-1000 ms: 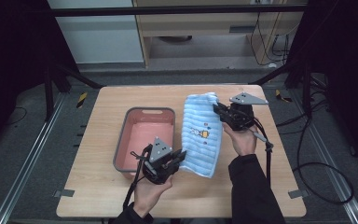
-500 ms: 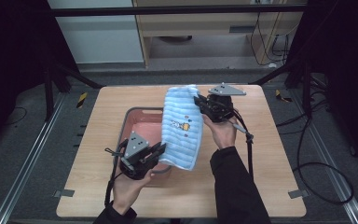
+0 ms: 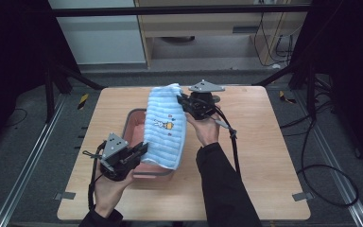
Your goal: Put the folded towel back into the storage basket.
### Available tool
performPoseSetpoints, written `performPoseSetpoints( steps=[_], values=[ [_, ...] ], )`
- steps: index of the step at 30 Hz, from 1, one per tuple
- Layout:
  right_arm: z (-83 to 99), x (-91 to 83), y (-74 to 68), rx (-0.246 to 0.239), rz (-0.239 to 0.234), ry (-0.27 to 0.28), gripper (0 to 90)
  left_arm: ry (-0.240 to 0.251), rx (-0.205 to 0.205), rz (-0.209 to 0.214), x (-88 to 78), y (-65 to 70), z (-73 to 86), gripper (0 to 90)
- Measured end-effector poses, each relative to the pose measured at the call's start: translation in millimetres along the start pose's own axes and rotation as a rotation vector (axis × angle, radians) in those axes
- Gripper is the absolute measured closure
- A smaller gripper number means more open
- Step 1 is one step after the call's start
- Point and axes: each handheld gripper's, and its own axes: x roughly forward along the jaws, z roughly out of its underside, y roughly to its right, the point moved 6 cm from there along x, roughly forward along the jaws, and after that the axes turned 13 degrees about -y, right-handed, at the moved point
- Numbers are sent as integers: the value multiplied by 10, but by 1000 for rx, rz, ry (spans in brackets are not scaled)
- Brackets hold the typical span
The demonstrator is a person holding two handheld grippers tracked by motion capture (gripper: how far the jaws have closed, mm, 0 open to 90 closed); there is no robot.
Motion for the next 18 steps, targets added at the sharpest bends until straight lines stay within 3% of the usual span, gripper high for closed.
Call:
performPoseSetpoints(
  steps=[10,18],
  values=[
    [-74,317,-179,-7,-33,-12,820,-19,-35,-36,-9,-267,98,841],
    [-33,536,-204,-9,-39,-34,819,-51,-56,-54,101,-419,192,841]
  ],
)
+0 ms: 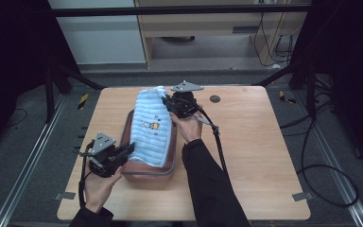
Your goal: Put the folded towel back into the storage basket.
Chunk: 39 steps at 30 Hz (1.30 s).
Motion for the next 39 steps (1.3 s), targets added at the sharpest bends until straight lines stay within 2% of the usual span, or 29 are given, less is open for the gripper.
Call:
performPoseSetpoints(
  steps=[5,19,39],
  values=[
    [49,106,6,1,-1,-19,819,-30,6,-18,94,-20,50,841],
    [257,309,61,11,4,-61,819,-85,20,-21,284,6,145,841],
    [493,543,40,10,-3,-113,818,-148,27,-48,432,-35,305,841]
  ],
)
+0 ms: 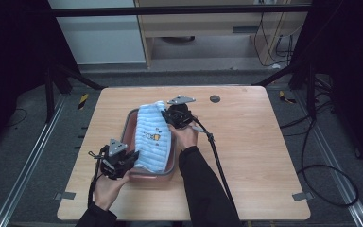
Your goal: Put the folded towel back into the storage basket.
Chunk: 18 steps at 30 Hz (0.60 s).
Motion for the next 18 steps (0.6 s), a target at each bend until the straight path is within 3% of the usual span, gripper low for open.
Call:
performPoseSetpoints(
  steps=[18],
  values=[
    [187,176,-2,-4,16,-68,811,-53,-1,-10,91,-7,103,837]
  ],
)
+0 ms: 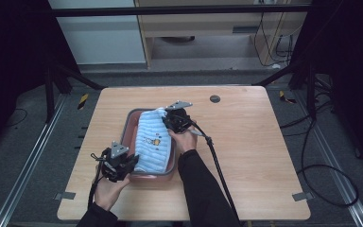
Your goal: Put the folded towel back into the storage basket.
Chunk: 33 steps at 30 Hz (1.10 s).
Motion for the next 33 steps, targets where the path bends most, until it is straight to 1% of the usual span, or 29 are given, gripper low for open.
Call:
performPoseSetpoints(
  steps=[7,9,10,12,14,15,18,20,23,26,27,28,29,30,33],
  values=[
    [42,53,6,-5,15,-33,796,-17,-5,-8,49,-23,15,818],
    [47,57,6,-7,18,-34,779,-29,-5,-11,63,-30,21,805],
    [52,61,9,-9,21,-40,763,-25,-6,-15,67,-34,21,796],
    [63,67,17,-11,29,-50,725,-34,-4,-23,73,-43,26,767],
    [72,64,27,-8,33,-52,680,-23,-3,-36,66,-53,20,742],
    [73,60,32,-6,34,-51,655,-27,-3,-37,61,-58,18,731],
    [66,25,55,-11,45,-41,629,-15,-9,-54,33,-80,4,656],
    [53,-21,70,-9,50,-25,615,-2,-19,-58,7,-98,-8,593],
    [25,-122,92,1,55,9,576,16,-26,-63,-39,-130,-28,544],
    [9,-230,127,1,61,33,521,50,-32,-51,-98,-153,-62,476],
    [7,-287,144,6,65,46,489,62,-30,-51,-125,-167,-75,456],
    [8,-334,157,13,66,55,457,84,-35,-40,-159,-181,-90,436],
    [10,-396,176,19,66,69,423,91,-40,-33,-172,-186,-94,421],
    [13,-422,183,21,67,73,398,102,-44,-23,-203,-207,-100,409],
    [60,-601,259,34,77,85,309,124,-48,-14,-252,-264,-107,373]
  ],
)
